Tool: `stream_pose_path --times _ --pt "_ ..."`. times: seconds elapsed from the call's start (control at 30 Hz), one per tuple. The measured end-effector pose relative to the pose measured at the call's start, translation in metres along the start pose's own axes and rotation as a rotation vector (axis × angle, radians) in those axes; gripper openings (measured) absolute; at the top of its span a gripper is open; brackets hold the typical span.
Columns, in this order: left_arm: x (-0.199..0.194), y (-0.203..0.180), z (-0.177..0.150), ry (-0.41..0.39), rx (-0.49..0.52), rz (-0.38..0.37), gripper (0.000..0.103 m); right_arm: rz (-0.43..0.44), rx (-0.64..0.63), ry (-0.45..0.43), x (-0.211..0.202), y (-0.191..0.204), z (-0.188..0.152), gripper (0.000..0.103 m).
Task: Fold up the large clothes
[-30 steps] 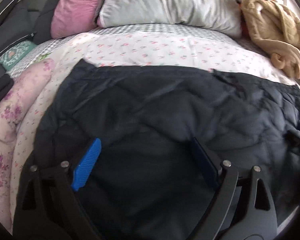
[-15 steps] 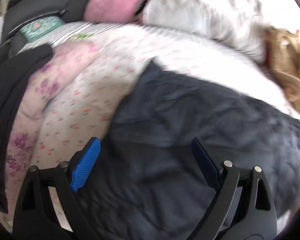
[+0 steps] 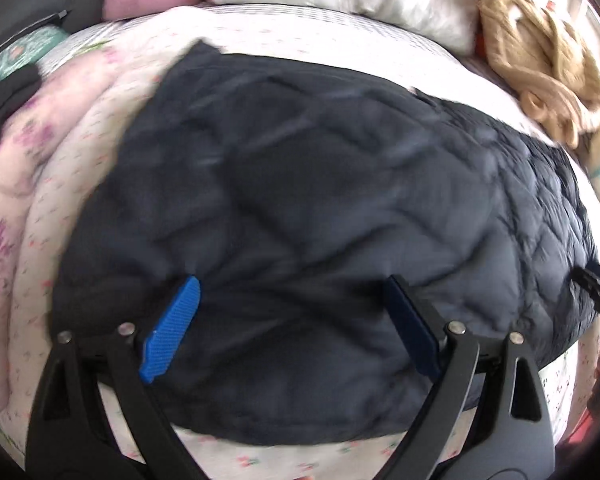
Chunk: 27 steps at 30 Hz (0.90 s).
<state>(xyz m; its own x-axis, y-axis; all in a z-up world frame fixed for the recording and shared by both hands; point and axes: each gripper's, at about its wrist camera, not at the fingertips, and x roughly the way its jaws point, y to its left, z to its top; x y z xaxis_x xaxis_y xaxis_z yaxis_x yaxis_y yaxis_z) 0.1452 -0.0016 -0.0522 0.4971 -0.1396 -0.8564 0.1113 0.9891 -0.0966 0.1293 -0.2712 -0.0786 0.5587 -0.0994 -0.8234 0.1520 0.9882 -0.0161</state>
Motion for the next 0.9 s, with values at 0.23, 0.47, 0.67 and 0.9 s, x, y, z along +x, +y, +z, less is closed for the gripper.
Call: stream_pose_path --times 0.23,0.47,0.67,0.9 --pt "-0.023 0.053 -0.015 0.037 -0.169 -0.024 0.093 -0.057 0.031 0.002 -0.026 -0.03 -0.013 0.086" --pt "-0.033 0.076 -0.047 0.133 -0.422 -0.139 0.097 0.017 0.024 -0.017 -0.058 -0.007 -0.023 0.086" --pt "-0.017 0.087 -0.066 0.144 -0.57 -0.24 0.097 0.065 -0.011 0.007 -0.057 0.022 -0.025 0.086" --pt "0.008 0.082 -0.068 0.091 -0.632 -0.325 0.095 0.083 -0.036 0.025 -0.037 0.032 -0.018 0.086"
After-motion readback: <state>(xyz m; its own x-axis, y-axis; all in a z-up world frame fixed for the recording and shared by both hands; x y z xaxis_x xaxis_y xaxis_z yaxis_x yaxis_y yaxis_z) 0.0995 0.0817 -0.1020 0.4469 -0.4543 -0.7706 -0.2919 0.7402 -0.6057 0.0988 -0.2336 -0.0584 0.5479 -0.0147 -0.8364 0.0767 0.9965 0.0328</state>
